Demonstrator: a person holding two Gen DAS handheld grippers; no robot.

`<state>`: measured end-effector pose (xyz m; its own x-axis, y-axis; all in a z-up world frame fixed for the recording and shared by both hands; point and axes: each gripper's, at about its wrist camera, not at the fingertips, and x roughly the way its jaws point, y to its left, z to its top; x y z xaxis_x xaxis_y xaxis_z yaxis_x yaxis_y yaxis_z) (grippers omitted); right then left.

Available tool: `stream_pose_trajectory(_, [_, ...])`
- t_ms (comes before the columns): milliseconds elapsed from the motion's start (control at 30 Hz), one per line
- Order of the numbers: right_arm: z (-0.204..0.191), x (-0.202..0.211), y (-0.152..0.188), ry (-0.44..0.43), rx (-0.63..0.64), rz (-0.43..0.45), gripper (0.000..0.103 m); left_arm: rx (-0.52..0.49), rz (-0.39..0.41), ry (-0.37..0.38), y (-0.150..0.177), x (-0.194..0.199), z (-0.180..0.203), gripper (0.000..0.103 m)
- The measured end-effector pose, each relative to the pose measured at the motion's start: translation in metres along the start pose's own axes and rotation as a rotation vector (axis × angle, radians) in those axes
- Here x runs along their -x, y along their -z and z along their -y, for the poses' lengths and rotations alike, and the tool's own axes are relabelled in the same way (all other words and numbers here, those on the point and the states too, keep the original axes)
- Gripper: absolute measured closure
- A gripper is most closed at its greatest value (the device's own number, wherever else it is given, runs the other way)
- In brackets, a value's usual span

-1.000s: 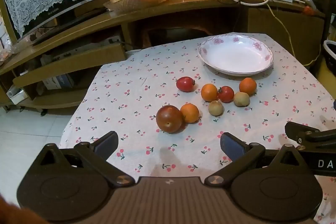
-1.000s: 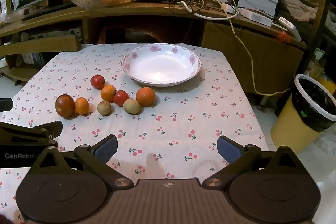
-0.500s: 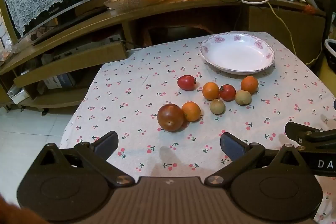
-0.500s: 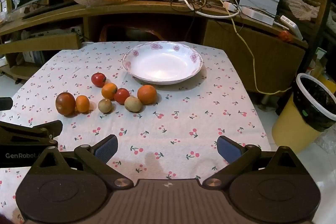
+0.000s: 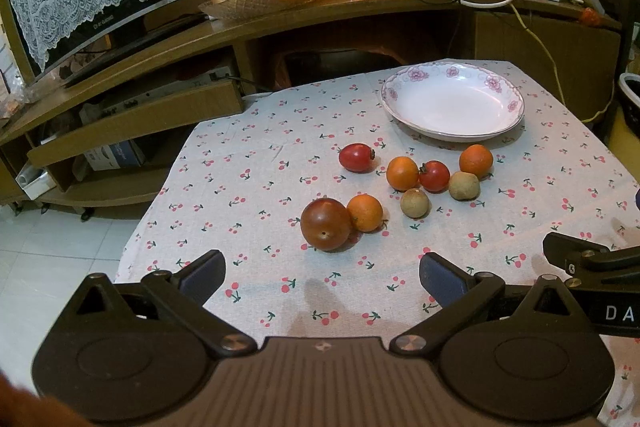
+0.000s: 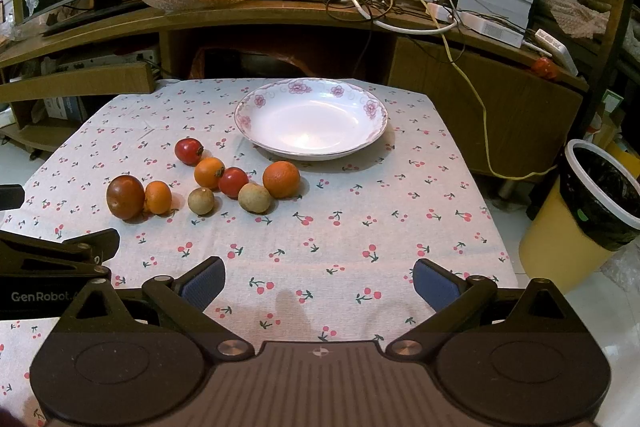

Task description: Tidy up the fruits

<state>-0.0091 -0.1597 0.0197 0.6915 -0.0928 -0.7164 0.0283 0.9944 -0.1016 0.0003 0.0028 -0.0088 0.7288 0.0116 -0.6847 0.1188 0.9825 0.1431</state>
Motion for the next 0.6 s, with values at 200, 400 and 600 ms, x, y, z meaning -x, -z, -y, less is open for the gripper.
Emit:
stream_pose_trajectory(200, [-0.0024,-0.0019,0.0013,-0.002,0.003,-0.002,0.004,-0.008,0.001,-0.007,0.0002,0.0001,0.0008,0.000])
stream_pose_trajectory(400, [-0.0039,-0.0028,0.0014,-0.008,0.004,-0.005,0.004,-0.014,0.001,-0.012,-0.0002,0.0015,0.0022,0.000])
stream_pose_trajectory(600, [-0.0033,-0.0031,0.0017,-0.010,0.002,-0.005,0.005,-0.014,0.000,-0.011,-0.0005,0.0013,0.0022,0.000])
